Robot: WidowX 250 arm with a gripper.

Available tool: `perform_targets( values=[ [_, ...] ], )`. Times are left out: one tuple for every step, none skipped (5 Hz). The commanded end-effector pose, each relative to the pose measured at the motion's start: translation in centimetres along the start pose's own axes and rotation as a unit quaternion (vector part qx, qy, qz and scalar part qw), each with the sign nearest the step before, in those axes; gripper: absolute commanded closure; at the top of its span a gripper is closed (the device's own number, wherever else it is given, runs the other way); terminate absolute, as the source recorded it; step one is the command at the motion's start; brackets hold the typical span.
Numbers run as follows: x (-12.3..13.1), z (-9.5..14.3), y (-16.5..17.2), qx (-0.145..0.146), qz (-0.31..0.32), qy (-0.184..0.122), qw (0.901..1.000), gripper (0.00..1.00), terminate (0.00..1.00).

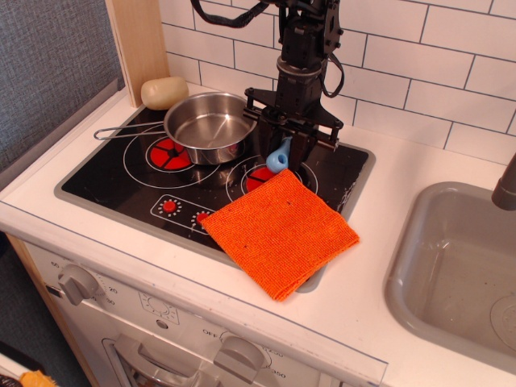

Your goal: Move the measuring spoon towards the left burner.

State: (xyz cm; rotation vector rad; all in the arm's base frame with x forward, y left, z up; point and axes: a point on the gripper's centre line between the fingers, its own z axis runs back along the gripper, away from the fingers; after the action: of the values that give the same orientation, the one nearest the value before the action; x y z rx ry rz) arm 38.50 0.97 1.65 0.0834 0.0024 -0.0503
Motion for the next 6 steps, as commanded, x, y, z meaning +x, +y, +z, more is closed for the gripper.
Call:
perform_targets(
  values=[
    [2.0,4.9,-0.7,-0.023,-0.017,-0.055,0.9981,1.0,0.0],
    [0.7,8.0,0.0,-0.037,-0.019,-0.079,0.996,1.0,0.0],
    [-2.5,9.2,2.9,-0.027,-0.011,-0.07,0.9971,1.0,0.0],
    [-6.7,9.8,7.2,0.019,0.003,-0.059,0.9981,1.0,0.0],
    [-9.6,8.9,10.7,0.045,0.012,-0.059,0.9971,1.0,0.0],
    [-11.2,7.5,13.0,0.062,0.007,-0.058,0.9964,1.0,0.0]
  ],
)
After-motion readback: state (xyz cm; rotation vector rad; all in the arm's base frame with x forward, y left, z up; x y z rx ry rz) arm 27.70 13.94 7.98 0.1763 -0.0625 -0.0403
